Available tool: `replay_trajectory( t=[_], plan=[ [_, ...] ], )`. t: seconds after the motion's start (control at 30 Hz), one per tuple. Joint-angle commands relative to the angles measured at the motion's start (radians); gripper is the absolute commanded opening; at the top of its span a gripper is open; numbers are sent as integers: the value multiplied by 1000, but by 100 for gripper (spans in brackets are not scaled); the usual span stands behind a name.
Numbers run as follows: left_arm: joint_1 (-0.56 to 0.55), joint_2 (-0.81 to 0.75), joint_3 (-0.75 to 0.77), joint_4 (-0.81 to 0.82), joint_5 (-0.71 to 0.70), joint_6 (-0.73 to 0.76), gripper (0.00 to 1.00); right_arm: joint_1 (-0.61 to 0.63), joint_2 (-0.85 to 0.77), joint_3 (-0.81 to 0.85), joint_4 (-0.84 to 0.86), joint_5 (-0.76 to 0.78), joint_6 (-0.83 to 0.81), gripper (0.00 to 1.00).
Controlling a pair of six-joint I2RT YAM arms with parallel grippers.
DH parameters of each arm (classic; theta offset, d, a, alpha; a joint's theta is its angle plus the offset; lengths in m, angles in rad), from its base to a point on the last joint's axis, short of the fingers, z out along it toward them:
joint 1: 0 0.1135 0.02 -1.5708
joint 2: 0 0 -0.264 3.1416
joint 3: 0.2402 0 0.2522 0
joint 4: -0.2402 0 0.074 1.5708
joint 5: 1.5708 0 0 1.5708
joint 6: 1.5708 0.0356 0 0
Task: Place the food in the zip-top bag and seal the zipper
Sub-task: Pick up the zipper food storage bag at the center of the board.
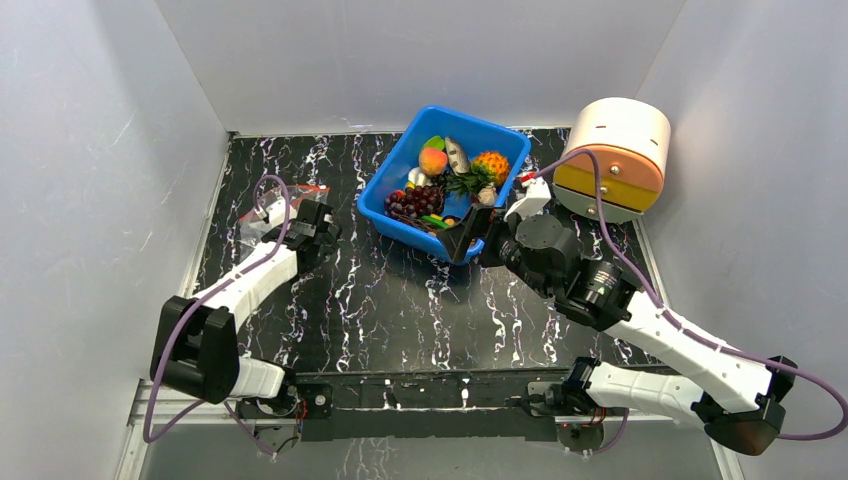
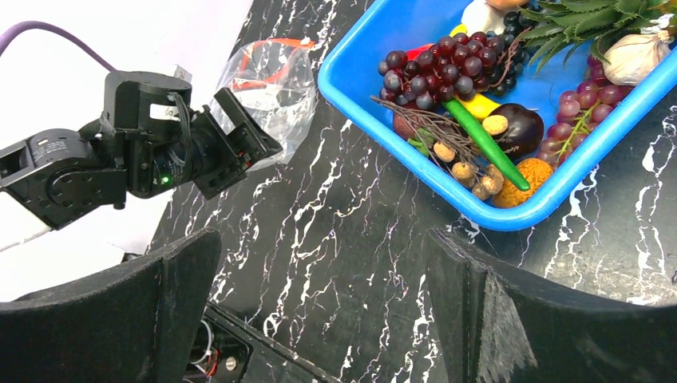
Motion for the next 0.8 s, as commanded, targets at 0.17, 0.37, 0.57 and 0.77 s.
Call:
replay_trajectory(
  t=[0.17, 0.37, 0.57, 0.77],
  plan=[
    [9, 39, -65, 144, 32, -35, 82, 7, -4, -22, 92, -38, -11, 98],
    [10, 126, 18, -36, -35, -91, 82, 8, 2, -25, 90, -41, -15, 98],
    [9, 17, 62, -97, 6, -17, 78, 8, 2, -31, 95, -38, -27, 98],
    [6, -38, 113, -83, 35, 190, 73, 8, 5, -44, 131, -60, -42, 98]
  ],
)
